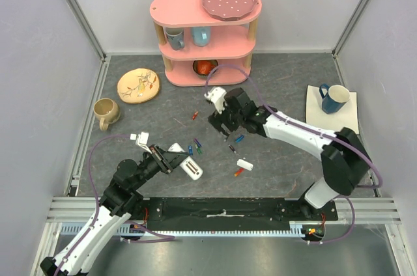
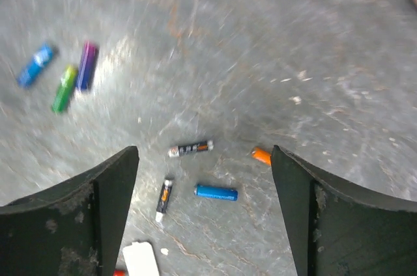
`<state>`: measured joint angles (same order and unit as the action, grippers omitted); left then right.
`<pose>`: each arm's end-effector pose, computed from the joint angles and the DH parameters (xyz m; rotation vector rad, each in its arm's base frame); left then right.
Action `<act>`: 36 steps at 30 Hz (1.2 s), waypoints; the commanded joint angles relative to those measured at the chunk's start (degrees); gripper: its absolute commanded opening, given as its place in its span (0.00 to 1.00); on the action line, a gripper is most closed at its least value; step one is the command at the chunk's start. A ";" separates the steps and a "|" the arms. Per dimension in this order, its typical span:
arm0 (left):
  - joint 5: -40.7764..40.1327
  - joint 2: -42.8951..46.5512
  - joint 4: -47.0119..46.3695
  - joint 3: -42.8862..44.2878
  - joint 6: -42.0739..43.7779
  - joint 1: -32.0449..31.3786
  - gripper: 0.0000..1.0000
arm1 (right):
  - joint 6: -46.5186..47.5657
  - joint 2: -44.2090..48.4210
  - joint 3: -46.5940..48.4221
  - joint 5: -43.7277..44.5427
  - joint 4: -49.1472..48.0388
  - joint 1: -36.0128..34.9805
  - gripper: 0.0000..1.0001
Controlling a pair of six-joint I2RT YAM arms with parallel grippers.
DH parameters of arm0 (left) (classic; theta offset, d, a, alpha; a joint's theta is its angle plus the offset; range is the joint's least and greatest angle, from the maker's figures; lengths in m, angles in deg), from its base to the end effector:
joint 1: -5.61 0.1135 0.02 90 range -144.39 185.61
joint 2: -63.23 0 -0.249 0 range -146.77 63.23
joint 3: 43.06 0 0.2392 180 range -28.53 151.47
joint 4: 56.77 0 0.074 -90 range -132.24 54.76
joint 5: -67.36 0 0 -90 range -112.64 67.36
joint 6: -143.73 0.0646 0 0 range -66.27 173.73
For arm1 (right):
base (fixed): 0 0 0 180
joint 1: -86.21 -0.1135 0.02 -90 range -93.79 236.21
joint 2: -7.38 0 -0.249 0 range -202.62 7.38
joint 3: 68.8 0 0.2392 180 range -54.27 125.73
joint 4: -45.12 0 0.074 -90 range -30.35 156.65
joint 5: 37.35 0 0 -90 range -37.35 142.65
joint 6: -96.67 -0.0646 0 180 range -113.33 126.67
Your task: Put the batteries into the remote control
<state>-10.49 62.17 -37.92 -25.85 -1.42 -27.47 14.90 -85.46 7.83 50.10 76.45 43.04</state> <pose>0.1080 -0.0866 0.1782 -0.1640 1.7892 -1.3236 0.2573 0.2454 0.1932 -1.0712 2.1775 0.3345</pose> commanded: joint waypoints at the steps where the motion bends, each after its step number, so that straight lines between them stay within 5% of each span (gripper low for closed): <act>1: -1.59 0.62 -0.71 -2.24 0.23 0.30 0.02 | -23.64 5.30 5.39 12.45 -2.91 -0.07 0.84; 4: -2.91 0.62 -0.80 -2.68 -0.83 0.30 0.02 | -40.36 6.53 4.26 9.24 -6.13 1.60 0.54; 6: -3.44 0.62 -0.28 -2.68 -1.62 0.39 0.02 | -46.35 7.93 -1.61 -2.03 -13.33 4.32 0.63; 9: -3.53 0.71 -0.10 -2.68 -1.97 0.39 0.02 | -55.38 9.17 -7.79 1.73 -21.11 4.33 0.73; 13: -3.97 0.62 0.08 -2.68 -1.97 0.39 0.02 | -60.08 4.87 -3.31 11.82 -6.64 2.84 0.57; 18: -4.14 0.53 -0.10 -2.68 -1.88 0.39 0.02 | -64.03 1.17 -1.99 18.80 -2.21 0.20 0.42; 29: -3.97 -0.35 -0.71 -2.68 -0.83 0.39 0.02 | -67.29 -4.89 0.21 22.93 5.26 -3.31 0.54; 36: -3.09 -1.31 -2.65 -2.68 -0.57 0.30 0.02 | -67.55 -6.48 1.17 23.81 5.53 -4.11 0.51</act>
<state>-13.58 61.07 -36.83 -25.85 -2.12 -27.47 -50.65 -91.07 6.02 70.78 81.15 39.43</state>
